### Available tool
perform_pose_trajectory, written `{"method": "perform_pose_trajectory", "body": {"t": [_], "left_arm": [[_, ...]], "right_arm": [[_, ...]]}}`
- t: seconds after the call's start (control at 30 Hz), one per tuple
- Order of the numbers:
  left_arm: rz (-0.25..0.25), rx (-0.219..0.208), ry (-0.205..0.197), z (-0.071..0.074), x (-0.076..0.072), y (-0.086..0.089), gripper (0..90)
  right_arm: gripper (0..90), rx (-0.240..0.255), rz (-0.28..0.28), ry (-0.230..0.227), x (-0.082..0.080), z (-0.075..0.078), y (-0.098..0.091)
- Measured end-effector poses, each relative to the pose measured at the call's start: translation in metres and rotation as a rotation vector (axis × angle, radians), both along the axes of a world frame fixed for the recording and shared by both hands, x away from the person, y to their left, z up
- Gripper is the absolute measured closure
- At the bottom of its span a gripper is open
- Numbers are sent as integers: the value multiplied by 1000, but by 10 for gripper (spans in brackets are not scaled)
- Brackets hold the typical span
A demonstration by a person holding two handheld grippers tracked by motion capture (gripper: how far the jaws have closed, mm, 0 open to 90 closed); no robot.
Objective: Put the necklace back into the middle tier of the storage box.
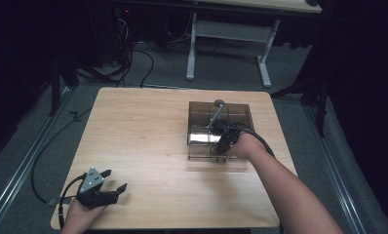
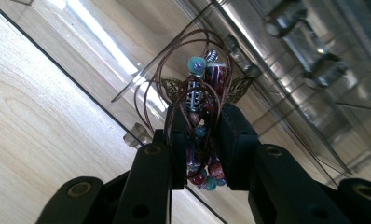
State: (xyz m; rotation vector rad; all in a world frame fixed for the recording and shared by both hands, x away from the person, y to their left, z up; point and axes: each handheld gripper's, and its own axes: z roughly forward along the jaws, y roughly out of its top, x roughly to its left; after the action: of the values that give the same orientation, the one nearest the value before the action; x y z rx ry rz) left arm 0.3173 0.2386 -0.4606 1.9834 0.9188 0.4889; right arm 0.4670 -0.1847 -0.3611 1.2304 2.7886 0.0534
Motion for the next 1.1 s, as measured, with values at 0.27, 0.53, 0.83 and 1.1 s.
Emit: {"method": "perform_pose_trajectory", "body": {"t": [0.27,0.53,0.83,1.1], "left_arm": [[2,1,0,0,0,0,201],[2,1,1,0,0,0,201],[1,2,0,0,0,0,201],[3,4,-1,0,0,0,202]], "right_arm": [[749,13,11,21,0,-14,2],[730,23,11,32,1,-16,0],[695,43,-13,8,-2,3,-4],[739,15,-68,-5,-8,10,-21]]}}
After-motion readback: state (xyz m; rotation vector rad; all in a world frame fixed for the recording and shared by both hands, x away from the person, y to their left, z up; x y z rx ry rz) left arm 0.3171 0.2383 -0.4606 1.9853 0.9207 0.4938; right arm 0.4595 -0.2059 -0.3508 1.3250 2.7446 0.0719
